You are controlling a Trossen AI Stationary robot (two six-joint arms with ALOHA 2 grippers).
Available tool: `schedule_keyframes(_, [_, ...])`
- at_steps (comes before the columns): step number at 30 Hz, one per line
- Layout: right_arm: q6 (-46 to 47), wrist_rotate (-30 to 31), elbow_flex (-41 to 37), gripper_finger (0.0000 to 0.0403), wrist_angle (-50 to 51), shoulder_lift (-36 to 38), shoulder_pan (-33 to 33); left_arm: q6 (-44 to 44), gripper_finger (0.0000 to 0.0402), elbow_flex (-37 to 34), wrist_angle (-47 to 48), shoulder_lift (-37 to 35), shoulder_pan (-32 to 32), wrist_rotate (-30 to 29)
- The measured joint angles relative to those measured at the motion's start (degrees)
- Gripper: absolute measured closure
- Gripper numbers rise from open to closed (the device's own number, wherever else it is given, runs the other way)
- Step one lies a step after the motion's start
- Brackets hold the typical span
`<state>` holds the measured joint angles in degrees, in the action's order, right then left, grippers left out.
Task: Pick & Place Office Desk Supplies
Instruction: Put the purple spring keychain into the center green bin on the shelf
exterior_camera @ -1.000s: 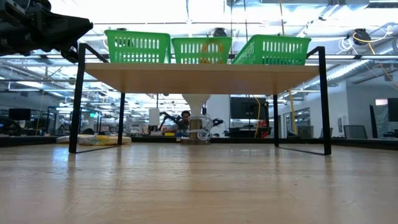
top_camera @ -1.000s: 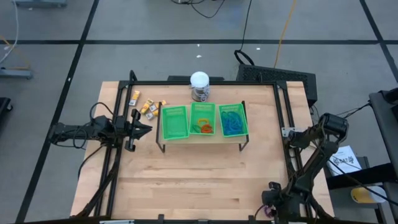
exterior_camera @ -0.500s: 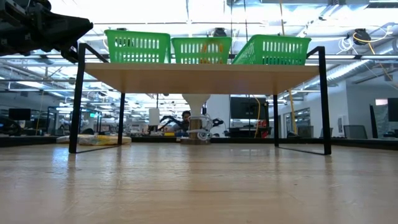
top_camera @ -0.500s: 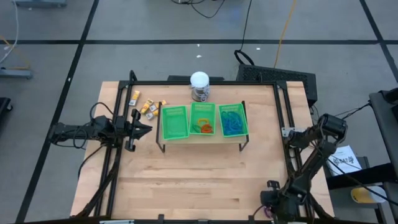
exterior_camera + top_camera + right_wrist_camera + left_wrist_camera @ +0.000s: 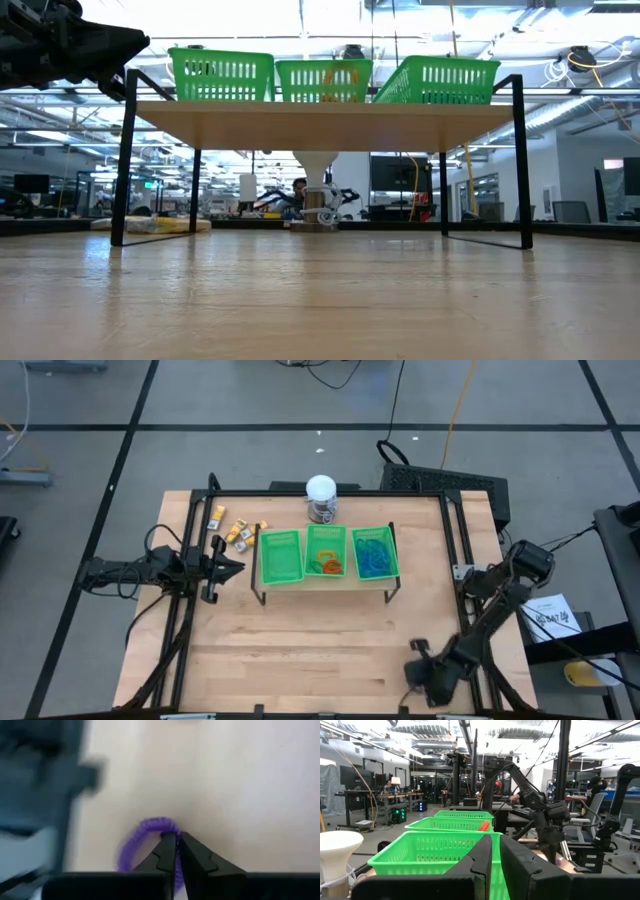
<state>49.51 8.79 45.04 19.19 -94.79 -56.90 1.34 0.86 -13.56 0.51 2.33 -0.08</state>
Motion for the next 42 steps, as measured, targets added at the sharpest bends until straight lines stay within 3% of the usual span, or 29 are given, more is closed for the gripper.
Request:
schedule_keyframes(11, [-29.6, 16.0, -0.2, 0.0401, -5.1, 10.4, 13.7, 0.0, 0.0357, 0.0, 0.0, 0.0, 0.0, 0.0])
schedule_keyframes(15, [-38.7, 14.8, -0.3, 0.0402, -13.0, 11.3, 18.8, 0.0, 0.0357, 0.0, 0.0, 0.0, 0.0, 0.0])
schedule_keyframes(26, [-57.8, 2.9, -0.2, 0.0402, -42.3, 11.4, 30.7, 0.0, 0.0357, 0.0, 0.0, 0.0, 0.0, 0.0])
schedule_keyframes(31, [-61.5, -1.4, -0.2, 0.0402, -54.2, 11.4, 36.2, 0.0, 0.0357, 0.0, 0.0, 0.0, 0.0, 0.0])
schedule_keyframes(36, [-62.7, -1.4, -0.1, 0.0402, -64.3, 11.5, 41.5, 0.0, 0.0357, 0.0, 0.0, 0.0, 0.0, 0.0])
schedule_keyframes(42, [-62.3, -1.4, 0.3, 0.0403, -69.0, 11.5, 48.5, 0.0, 0.0357, 0.0, 0.0, 0.0, 0.0, 0.0])
